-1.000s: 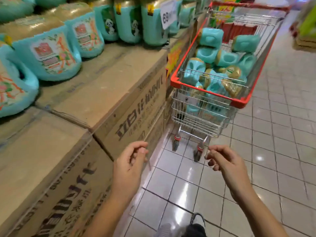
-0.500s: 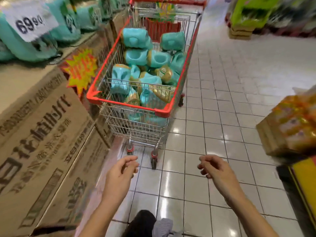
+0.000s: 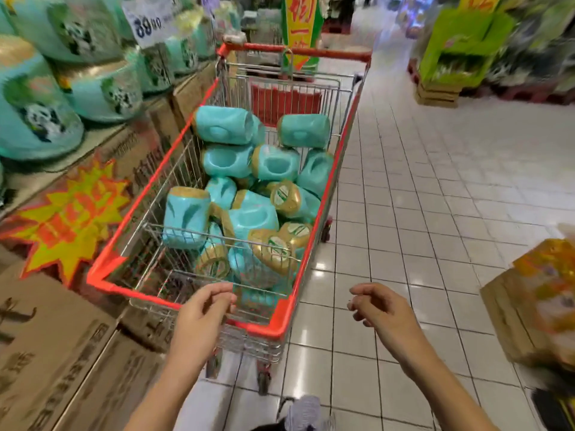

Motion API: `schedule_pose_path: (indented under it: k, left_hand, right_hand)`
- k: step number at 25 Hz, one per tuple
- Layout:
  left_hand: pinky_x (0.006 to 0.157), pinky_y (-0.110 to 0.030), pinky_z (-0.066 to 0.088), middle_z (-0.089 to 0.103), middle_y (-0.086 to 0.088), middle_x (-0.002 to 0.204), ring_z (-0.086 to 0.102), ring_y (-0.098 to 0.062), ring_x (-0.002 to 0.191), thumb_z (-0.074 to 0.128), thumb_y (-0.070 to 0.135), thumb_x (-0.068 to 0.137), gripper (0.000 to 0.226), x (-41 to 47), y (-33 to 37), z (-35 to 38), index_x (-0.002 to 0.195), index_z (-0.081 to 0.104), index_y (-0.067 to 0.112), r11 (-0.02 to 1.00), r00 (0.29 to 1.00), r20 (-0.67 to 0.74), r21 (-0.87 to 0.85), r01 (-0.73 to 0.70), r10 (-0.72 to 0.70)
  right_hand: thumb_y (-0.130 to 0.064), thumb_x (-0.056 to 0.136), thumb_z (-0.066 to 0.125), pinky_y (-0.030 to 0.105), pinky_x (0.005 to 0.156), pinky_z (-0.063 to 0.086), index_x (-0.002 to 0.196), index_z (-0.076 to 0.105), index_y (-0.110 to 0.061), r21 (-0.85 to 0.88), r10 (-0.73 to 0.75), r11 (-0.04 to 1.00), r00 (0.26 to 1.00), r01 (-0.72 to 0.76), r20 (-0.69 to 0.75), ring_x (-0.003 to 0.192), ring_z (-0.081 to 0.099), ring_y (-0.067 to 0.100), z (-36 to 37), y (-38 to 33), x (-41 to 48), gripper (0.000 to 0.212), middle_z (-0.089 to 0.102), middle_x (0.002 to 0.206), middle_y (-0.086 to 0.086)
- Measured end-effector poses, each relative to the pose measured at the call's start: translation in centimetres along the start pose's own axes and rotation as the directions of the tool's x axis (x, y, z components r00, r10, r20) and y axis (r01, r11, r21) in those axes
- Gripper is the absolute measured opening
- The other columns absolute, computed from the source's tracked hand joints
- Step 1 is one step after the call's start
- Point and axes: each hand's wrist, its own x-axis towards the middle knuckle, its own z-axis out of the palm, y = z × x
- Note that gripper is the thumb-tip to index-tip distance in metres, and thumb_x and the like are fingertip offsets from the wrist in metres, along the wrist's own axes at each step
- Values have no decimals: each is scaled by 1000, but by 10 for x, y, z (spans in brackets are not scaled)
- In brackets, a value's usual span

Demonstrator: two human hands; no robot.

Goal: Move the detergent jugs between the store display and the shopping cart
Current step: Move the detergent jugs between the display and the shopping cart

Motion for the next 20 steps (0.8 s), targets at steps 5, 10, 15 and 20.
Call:
schedule_pose_path:
  k: [5, 10, 15, 20]
  left_hand:
    - [70, -26, 50, 73, 1, 81, 64, -8, 72, 58, 5, 92, 22, 96, 43, 36, 92, 70, 24, 1000, 997, -78, 0, -12, 12]
    - [69, -26, 49, 73, 4, 80, 65, -5, 72, 57, 6, 93, 22, 149, 34, 84, 93, 69, 25, 993, 975, -191, -66, 101, -112]
    - [66, -23, 51, 69, -4, 82, 62, -12, 73, 58, 2, 92, 21, 200, 33, 136, 93, 66, 21, 930, 842, -434, -313, 192, -320]
    - [62, -25, 48, 65, -6, 79, 59, -14, 69, 60, 4, 92, 14, 233, 18, 162, 101, 66, 13, 863, 704, -525, -431, 264, -478]
  right_hand:
    - [4, 89, 55, 12, 59, 47, 93, 67, -13, 41, -96, 995, 995, 95, 29, 63, 61, 8, -7, -47, 103, 21, 70, 72, 1]
    - [4, 90, 54, 13, 59, 48, 92, 67, -14, 39, -157, 988, 969, 152, 189, 63, 61, 7, -3, -70, 213, 22, 70, 75, 4]
    - [-3, 90, 56, 18, 62, 52, 92, 67, -20, -61, -206, 963, 866, 261, 457, 65, 62, 5, 8, -102, 328, 21, 70, 76, 0]
    - [-6, 88, 56, 38, 70, 51, 89, 63, -23, -201, -188, 893, 741, 402, 645, 69, 57, 20, 50, -120, 417, 19, 62, 75, 8]
